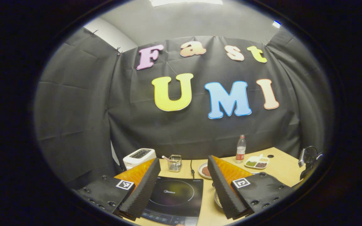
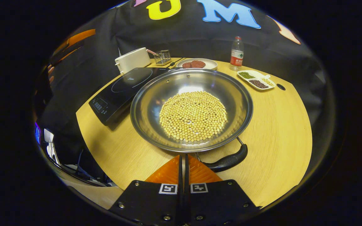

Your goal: First push the handle of the pot to place it horizontally, then grasp the pot with both hands and set it on the induction cooktop.

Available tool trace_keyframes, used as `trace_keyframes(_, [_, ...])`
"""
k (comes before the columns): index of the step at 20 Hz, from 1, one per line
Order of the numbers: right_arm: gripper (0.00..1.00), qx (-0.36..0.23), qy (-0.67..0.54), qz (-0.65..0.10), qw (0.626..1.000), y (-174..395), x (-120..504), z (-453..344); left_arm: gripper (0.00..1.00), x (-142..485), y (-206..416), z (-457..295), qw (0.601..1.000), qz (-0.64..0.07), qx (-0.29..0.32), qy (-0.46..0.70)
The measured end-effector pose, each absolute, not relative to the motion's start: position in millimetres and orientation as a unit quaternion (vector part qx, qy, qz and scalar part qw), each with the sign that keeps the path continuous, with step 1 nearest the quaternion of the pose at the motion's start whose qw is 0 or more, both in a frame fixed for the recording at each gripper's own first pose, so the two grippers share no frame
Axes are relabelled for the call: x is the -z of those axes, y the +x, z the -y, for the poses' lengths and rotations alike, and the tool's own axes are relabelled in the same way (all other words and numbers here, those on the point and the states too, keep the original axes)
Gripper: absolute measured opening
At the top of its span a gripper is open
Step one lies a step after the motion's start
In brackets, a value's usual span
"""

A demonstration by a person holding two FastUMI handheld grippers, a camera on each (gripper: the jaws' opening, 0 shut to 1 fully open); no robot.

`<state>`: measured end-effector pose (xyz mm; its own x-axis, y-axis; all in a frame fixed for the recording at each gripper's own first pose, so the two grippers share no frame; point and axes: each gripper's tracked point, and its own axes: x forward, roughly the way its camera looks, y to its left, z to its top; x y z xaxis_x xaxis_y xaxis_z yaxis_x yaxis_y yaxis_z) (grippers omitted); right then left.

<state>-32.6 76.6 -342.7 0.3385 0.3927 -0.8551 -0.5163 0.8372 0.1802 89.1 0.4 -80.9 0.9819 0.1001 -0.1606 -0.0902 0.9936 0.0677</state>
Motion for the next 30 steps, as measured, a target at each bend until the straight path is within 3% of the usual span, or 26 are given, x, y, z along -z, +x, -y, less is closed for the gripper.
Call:
trace_keyframes(11, [0.01, -0.222, -0.058, -0.510, 0.829, 26, 350, -17, 1.00, 110, 106, 37, 0.993, -0.106, -0.038, 0.021])
trace_keyframes(14, [0.01, -0.212, -0.050, -0.513, 0.830, 41, 354, -8, 0.94, 122, 107, 46, 0.992, -0.119, -0.038, 0.021])
trace_keyframes(19, [0.01, -0.161, -0.041, -0.509, 0.845, 66, 361, 15, 1.00, 143, 111, 52, 0.989, -0.139, -0.040, 0.027])
trace_keyframes(20, [0.01, -0.146, -0.036, -0.503, 0.851, 73, 359, 22, 0.94, 147, 111, 53, 0.989, -0.142, -0.039, 0.028])
trace_keyframes(28, [0.04, -0.066, 0.008, -0.423, 0.904, 110, 324, 47, 0.98, 183, 124, 73, 0.984, -0.173, -0.009, 0.039])
trace_keyframes(30, [0.04, -0.063, 0.034, -0.398, 0.915, 116, 306, 44, 0.94, 191, 128, 78, 0.983, -0.178, 0.002, 0.037])
